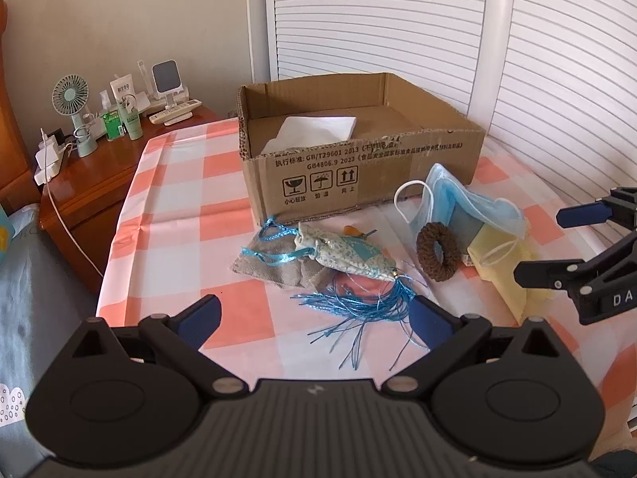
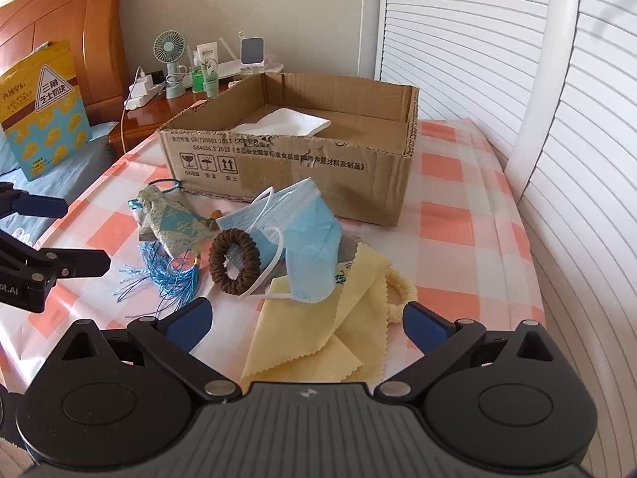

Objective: Organize soft objects
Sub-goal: 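Lower the left gripper onto the blue-tasselled sachet and close on it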

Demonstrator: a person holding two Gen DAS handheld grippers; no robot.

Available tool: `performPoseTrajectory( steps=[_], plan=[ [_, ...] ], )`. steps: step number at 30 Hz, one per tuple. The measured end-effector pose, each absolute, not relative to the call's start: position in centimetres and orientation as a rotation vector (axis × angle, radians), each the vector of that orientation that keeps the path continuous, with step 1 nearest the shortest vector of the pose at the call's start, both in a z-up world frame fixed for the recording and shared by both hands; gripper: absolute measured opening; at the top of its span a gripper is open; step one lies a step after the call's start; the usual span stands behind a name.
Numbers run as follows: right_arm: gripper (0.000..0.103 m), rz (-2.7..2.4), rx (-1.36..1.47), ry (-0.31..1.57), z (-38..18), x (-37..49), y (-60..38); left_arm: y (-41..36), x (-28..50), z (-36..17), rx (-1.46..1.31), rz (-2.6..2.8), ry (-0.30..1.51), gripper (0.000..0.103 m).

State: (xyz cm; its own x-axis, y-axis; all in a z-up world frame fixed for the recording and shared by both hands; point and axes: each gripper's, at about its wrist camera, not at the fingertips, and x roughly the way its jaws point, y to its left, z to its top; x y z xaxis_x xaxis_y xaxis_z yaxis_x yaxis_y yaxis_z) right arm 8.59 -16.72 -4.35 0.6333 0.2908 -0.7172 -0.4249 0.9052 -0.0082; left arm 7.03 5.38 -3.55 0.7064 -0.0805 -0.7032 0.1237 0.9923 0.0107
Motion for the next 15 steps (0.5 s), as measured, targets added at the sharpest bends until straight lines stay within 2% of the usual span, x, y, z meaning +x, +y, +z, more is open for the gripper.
performPoseTrajectory(
  steps=[15],
  plan=[
    [0.103, 0.436, -0.207, 0.843, -7.2, 8.4, -17.0, 4.0, 9.1, -4.8, 0.115, -0.136, 0.772, 0.100]
  ],
)
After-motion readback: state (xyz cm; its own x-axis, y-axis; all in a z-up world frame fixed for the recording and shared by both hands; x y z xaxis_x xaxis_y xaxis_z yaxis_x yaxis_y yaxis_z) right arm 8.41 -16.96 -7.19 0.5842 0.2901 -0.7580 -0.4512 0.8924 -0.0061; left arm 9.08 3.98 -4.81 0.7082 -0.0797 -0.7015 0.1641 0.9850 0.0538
